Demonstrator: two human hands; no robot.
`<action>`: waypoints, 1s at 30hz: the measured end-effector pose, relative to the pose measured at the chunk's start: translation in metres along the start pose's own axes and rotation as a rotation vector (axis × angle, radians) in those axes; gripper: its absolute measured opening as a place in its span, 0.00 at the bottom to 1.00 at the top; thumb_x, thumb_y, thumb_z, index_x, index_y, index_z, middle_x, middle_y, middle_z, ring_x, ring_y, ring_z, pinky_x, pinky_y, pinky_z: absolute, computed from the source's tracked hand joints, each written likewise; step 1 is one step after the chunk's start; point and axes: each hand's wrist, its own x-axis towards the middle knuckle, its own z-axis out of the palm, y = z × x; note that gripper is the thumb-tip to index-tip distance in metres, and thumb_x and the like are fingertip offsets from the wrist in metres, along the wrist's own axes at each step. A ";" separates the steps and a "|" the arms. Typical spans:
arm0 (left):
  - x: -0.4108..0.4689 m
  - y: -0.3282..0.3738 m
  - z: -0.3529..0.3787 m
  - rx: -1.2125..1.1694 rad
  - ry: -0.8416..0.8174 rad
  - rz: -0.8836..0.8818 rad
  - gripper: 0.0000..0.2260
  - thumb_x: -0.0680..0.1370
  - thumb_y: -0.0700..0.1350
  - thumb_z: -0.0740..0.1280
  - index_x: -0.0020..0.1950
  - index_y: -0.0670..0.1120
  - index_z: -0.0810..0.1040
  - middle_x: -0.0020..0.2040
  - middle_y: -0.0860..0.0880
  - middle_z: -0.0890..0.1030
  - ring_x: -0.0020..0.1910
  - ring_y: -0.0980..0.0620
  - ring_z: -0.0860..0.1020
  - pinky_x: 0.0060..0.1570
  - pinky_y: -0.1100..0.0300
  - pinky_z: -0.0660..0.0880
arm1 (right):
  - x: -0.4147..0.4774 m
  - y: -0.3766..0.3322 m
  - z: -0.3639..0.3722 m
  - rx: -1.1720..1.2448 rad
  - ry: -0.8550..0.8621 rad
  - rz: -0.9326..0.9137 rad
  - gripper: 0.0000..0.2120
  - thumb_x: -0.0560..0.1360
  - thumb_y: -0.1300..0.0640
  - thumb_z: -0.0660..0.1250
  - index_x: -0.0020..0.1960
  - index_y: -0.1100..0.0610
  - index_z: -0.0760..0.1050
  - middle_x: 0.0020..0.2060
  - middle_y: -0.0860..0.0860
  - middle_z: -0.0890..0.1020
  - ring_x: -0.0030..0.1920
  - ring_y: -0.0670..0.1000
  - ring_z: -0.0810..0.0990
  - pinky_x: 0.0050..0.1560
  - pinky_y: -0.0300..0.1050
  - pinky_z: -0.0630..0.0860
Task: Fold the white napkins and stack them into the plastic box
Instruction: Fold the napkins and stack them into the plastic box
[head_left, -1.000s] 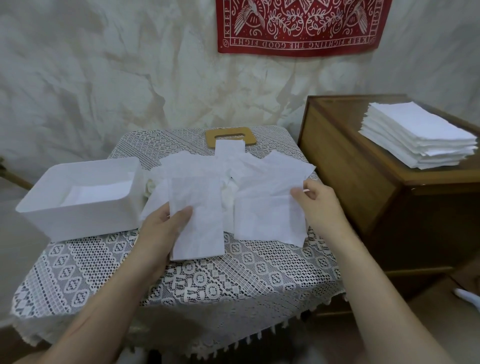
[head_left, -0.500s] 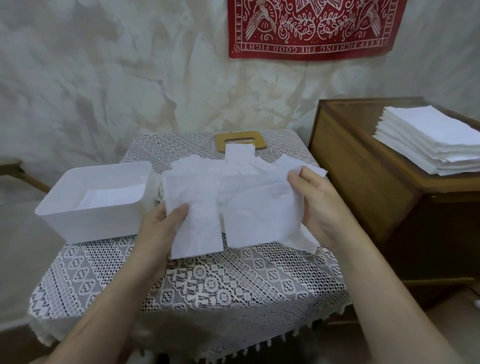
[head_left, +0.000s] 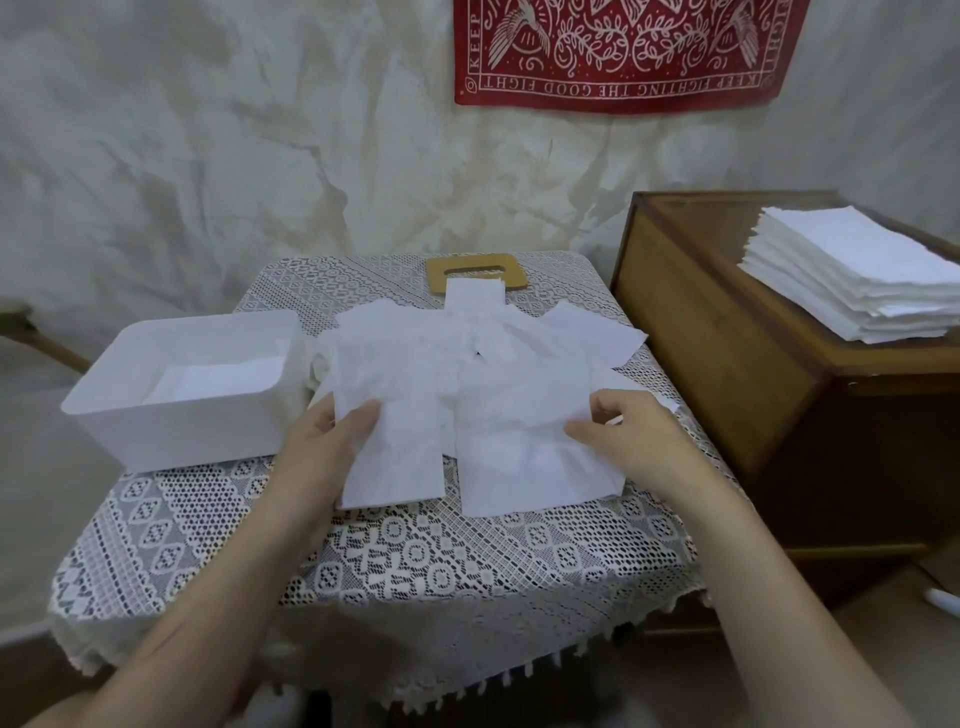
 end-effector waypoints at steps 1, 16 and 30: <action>0.000 -0.001 0.000 0.005 0.004 -0.004 0.07 0.84 0.46 0.66 0.59 0.53 0.81 0.54 0.51 0.88 0.52 0.45 0.87 0.52 0.43 0.82 | -0.003 0.000 0.000 -0.026 -0.006 0.006 0.21 0.68 0.42 0.69 0.37 0.58 0.65 0.31 0.49 0.67 0.33 0.51 0.65 0.39 0.47 0.60; 0.002 -0.014 0.003 0.150 0.029 0.208 0.32 0.84 0.42 0.66 0.82 0.64 0.56 0.71 0.64 0.69 0.50 0.76 0.77 0.46 0.69 0.77 | -0.007 -0.037 0.008 0.732 -0.070 -0.194 0.24 0.78 0.50 0.71 0.62 0.69 0.72 0.58 0.65 0.81 0.58 0.59 0.81 0.66 0.65 0.74; 0.000 -0.014 -0.002 0.511 0.102 0.289 0.15 0.82 0.46 0.69 0.67 0.61 0.79 0.57 0.63 0.80 0.49 0.60 0.81 0.46 0.55 0.81 | 0.001 -0.035 0.030 0.820 -0.145 -0.062 0.13 0.83 0.59 0.62 0.65 0.61 0.77 0.58 0.58 0.85 0.59 0.58 0.84 0.57 0.51 0.82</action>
